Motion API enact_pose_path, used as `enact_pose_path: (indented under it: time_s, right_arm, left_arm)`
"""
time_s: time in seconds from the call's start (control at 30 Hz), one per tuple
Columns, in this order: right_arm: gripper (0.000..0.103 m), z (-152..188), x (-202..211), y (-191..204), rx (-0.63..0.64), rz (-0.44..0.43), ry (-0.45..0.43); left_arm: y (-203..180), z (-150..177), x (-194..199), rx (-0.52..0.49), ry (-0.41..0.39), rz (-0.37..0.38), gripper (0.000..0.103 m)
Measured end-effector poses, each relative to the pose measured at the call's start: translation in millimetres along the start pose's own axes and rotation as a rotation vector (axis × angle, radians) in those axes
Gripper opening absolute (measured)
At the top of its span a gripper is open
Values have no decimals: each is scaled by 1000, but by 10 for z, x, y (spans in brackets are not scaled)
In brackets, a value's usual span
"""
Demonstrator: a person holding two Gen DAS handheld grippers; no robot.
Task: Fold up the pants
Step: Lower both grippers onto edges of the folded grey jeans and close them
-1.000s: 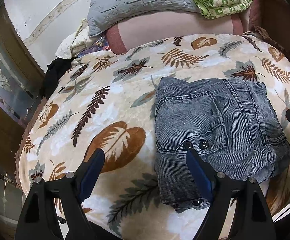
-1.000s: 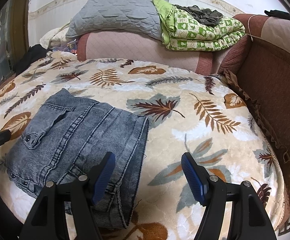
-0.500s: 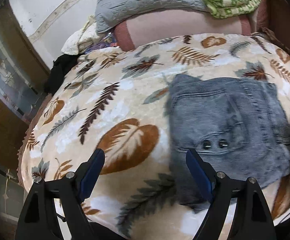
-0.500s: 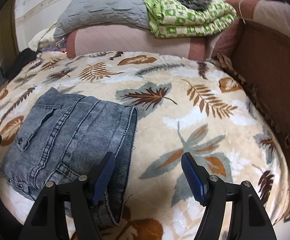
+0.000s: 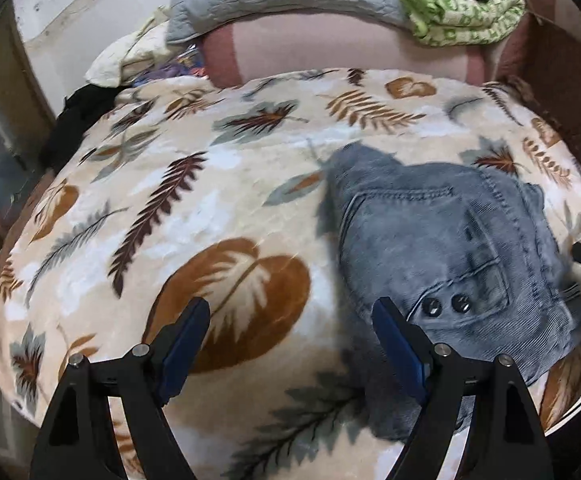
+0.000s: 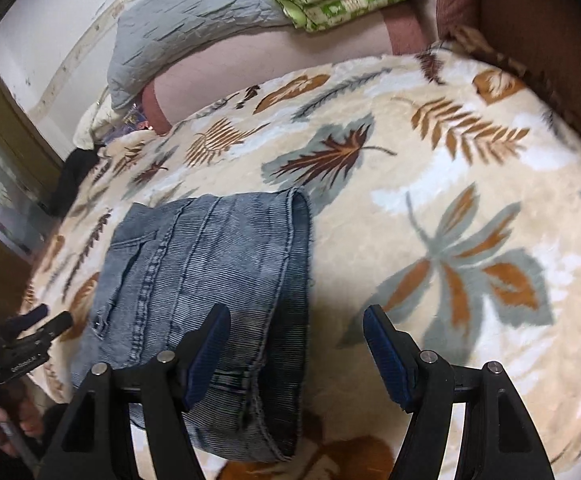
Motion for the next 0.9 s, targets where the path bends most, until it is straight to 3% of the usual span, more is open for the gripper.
enact_pose_path:
  time_s: [0.3,0.47,0.53,0.7,0.9]
  right_arm:
    - [75,-56,-213,-62,-46,-46,56]
    - [77,-101,-358,-156,-87,-72,84]
    - [80,-132,-389,-180,-98,-90,77]
    - [85,-177,-484,-160,-97,-139,84]
    - [87,-191,-572,-109,-71,-180,85]
  left_arm:
    - [-203,-173,-254,-42,47,90,84]
    - [-305,-217,-423,-26,110,277,84]
    - [-345,-234,-498,-19,134,296,84]
    - [-451,-289,-606,-26,182,424,84]
    - [-489,-314,-669,-36,192,460,84]
Point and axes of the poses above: each gripper's, at about its wrist camera, not at the fingertips, and x roughly against the way its jaws point, y to its left, z to its underside, the point moved 1 cm from there along -x, roughly the way its jaws point, and after that the axes turned 12 degrees about -z, right-handed, at the moved point
